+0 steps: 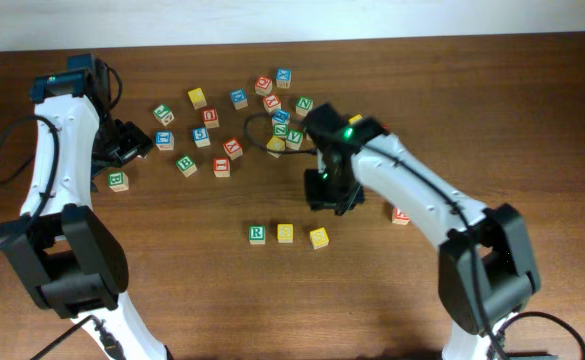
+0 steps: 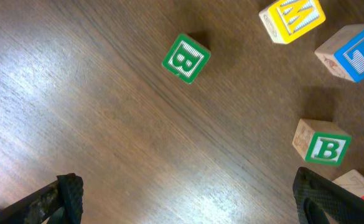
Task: Spell out RSS
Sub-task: 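Carry the S block and set it right of the first S, then lower both grippers to either end of the R-S-S row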
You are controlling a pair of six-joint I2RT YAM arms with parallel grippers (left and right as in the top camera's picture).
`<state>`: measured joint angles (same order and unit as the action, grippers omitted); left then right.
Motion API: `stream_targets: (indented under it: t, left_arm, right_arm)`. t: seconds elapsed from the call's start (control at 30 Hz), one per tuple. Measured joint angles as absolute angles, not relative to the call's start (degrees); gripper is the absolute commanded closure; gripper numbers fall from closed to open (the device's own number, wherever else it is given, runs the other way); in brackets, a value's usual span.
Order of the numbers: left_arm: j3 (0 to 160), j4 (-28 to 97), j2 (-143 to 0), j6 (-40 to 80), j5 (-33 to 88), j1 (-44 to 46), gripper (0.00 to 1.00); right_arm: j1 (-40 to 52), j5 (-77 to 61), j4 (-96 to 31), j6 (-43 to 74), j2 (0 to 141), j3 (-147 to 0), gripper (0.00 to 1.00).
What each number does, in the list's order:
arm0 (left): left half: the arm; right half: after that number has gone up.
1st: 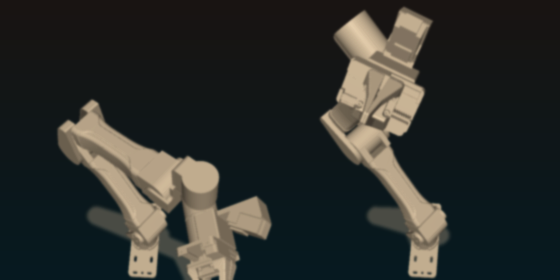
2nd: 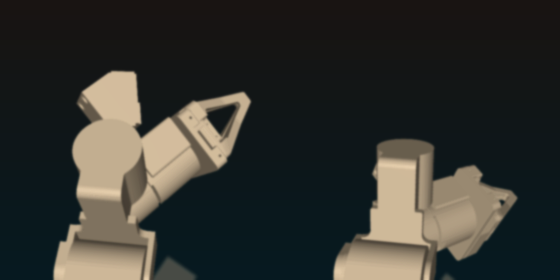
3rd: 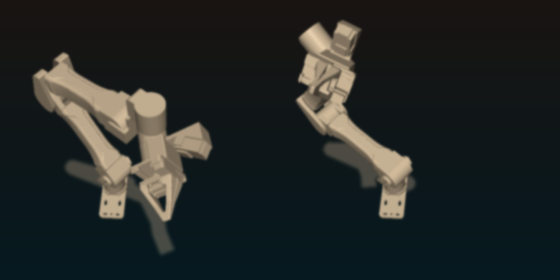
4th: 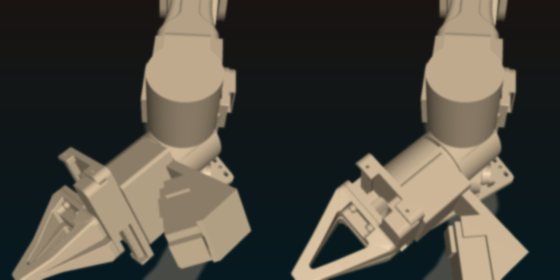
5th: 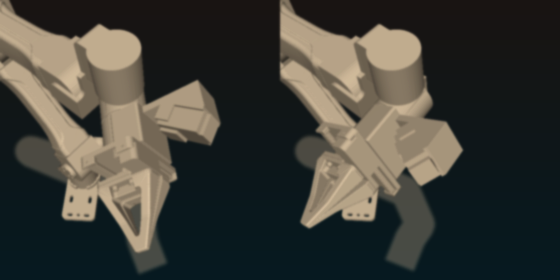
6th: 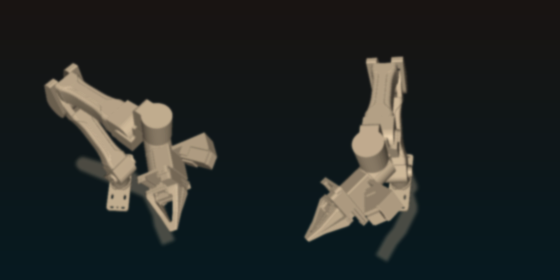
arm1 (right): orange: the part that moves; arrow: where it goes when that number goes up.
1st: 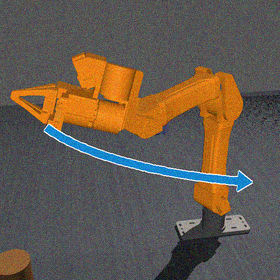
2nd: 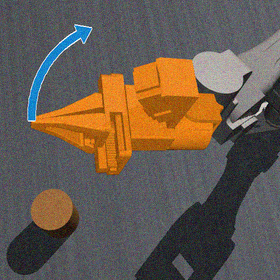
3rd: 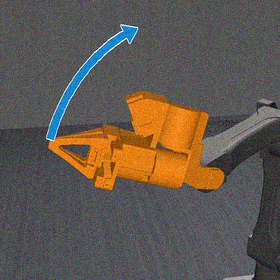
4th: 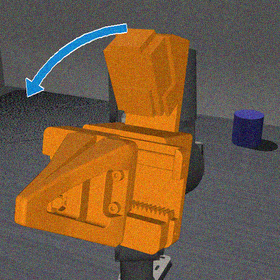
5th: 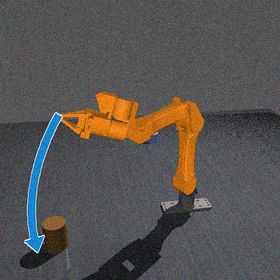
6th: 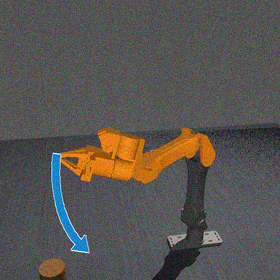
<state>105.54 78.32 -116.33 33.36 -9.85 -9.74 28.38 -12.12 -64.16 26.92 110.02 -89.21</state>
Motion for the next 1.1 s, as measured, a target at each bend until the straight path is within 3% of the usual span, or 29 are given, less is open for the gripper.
stream_targets:
  t: [0.1, 0.13, 0.17, 0.27, 0.3, 0.33, 0.43, 0.53, 0.57, 0.73, 0.8, 0.83, 0.9, 1.0, 1.1]
  left_arm:
    - [105.54, 78.26, -116.33, 33.36, -9.87, -9.74, 0.01]
    - [105.54, 78.26, -116.33, 33.36, -9.87, -9.74, 0.01]
    - [105.54, 78.26, -116.33, 33.36, -9.87, -9.74, 0.01]
    - [105.54, 78.26, -116.33, 33.36, -9.87, -9.74, 0.01]
    - [105.54, 78.26, -116.33, 33.36, -9.87, -9.74, 0.01]
    - [105.54, 78.26, -116.33, 33.36, -9.85, -9.74, 0.01]
    - [105.54, 78.65, -116.33, 33.36, -8.54, -9.74, 0.02]
    - [105.56, 81.1, -116.33, 27.35, 5.72, -9.39, 0.27]
    - [105.56, 83.09, -116.33, 23.0, 9.02, -8.51, 0.29]
    - [105.54, 88.44, -115.7, 14.09, 12.82, 4.32, 0.37]
    - [105.51, 90.74, -111.79, 13.82, 12.78, 6.17, 0.29]
    - [105.45, 93.23, -103.04, 14.35, 10.37, 7.46, 0.27]
    - [104.01, 93.73, -88.6, 19.27, 4.36, 10.92, 0.25]
    - [94.37, 88.01, -77.49, 23.75, 1.58, 15.64, 0.28]
    - [78.17, 76.09, -80.55, 26.39, 0.99, 17.3, 0.34]
  right_arm:
    - [21.63, -8.27, -77.93, 25.12, 104.64, -100.33, 0.35]
    - [18.0, -5.54, -82.63, 24.71, 101.23, -101.43, 0.51]
    - [15.46, -4.01, -85.91, 23.99, 99.83, -101.91, 0.54]
    - [12.19, -2.55, -91.02, 22.06, 99.53, -102.08, 0.44]
    - [12.12, -2.57, -91.68, 21.91, 98.76, -102.06, 0.34]
    - [12.12, -2.5, -93.3, 21.78, 96.57, -102.04, 0.02]
    - [12.12, -2.39, -96.99, 21.58, 84.73, -101.78, 0.02]
    - [12.12, -2.63, -95.68, 21.61, 78.32, -98.5, 0.02]
    - [12.12, -2.63, -93.32, 21.61, 78.61, -96.42, 0.02]
    - [12.12, -4.14, -84.4, 21.63, 81.1, -87.46, 0.02]
    - [12.12, -4.34, -79.68, 21.61, 83.0, -85.49, 0.02]
    - [12.12, -4.62, -78.72, 21.65, 84.36, -84.23, 0.05]
    - [12.14, -10.33, -70.91, 21.28, 86.59, -78.32, 0.47]
    - [12.86, -13.3, -67.18, 21.41, 89.47, -72.36, 0.71]
    - [16.23, -15.97, -64.25, 21.39, 92.03, -68.18, 0.9]
